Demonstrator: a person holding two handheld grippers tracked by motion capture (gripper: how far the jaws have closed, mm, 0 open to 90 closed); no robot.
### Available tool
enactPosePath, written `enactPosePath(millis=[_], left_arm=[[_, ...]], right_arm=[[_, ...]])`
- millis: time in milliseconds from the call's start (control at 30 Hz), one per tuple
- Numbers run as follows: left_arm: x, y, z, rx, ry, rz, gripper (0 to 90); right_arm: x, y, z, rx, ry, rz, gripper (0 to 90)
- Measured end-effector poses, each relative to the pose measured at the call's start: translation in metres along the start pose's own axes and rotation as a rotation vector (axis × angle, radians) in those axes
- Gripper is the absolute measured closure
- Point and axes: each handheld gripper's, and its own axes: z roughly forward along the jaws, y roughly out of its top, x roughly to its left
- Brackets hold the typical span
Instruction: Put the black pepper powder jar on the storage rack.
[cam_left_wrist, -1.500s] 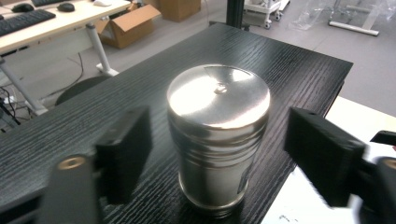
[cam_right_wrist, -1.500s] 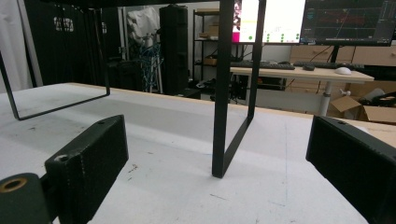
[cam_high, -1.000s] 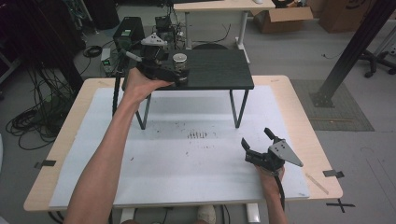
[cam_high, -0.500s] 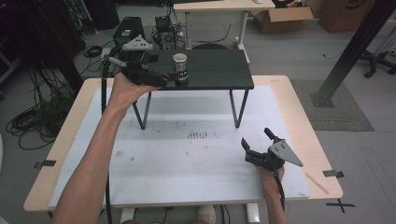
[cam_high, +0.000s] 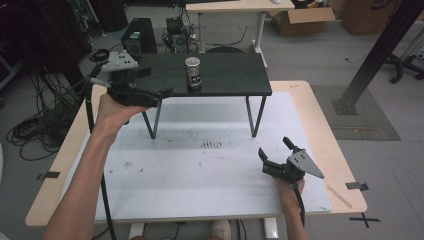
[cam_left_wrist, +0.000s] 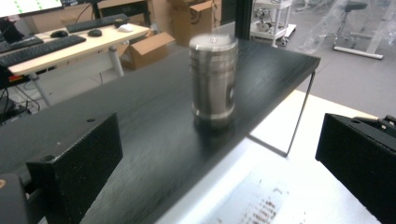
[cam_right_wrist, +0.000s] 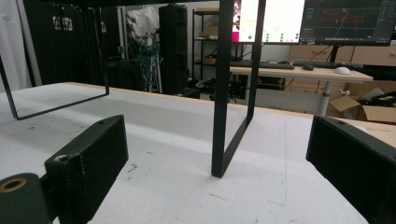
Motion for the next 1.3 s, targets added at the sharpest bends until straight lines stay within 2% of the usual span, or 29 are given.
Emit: enactPosePath(millis=[133,300,333,500,767,800,833,867,900,967,1100,1133,1300], left_arm=[[0.002,-0.011,-0.007,-0.010,0.004,-0.012,1.0],[0.004,-0.032,-0.018,-0.040,0.002,-0.038,1.2],[0.004,-0.032,-0.018,-0.040,0.002,-0.038,1.2],[0.004,-0.052,-0.027,-0.058,0.010,-0.041,1.3],[0.005,-0.085,-0.033,-0.063,0.035,-0.033,1.4],[0.005,-0.085,-0.033,-0.063,0.035,-0.033,1.6],[0.005,-0.095,-0.035,-0.069,0.040,-0.032,1.7],[0.005,-0.095,-0.035,-0.069,0.040,-0.032,1.7],[0.005,-0.106,-0.037,-0.071,0.049,-0.028,1.7],[0.006,-0.115,-0.039,-0.075,0.061,-0.030,1.7],[0.009,-0.130,-0.044,-0.084,0.073,-0.049,1.7],[0.011,-0.140,-0.047,-0.085,0.085,-0.057,1.7],[0.017,-0.167,-0.054,-0.087,0.111,-0.070,1.6]], right_arm=[[0.000,0.000,0.000,0.000,0.000,-0.001,5.3],[0.000,0.000,0.000,0.001,0.000,0.000,5.3],[0.000,0.000,0.000,0.001,0.000,0.000,5.3],[0.000,0.000,0.000,0.002,0.000,0.000,5.3],[0.000,0.000,0.000,0.000,-0.001,-0.001,5.2],[0.000,0.000,0.000,0.000,-0.001,-0.001,5.2],[0.000,0.000,0.000,0.000,-0.001,-0.001,5.2],[0.000,0.000,0.000,0.000,-0.001,-0.001,5.2],[0.000,0.000,0.000,0.000,-0.001,-0.001,5.3],[0.000,0.000,0.000,0.001,-0.002,-0.002,5.2],[0.000,0.000,0.000,0.000,-0.002,-0.004,5.2],[0.000,0.000,0.000,0.000,-0.002,-0.004,5.2],[0.000,0.000,0.000,0.000,-0.002,-0.005,5.2]])
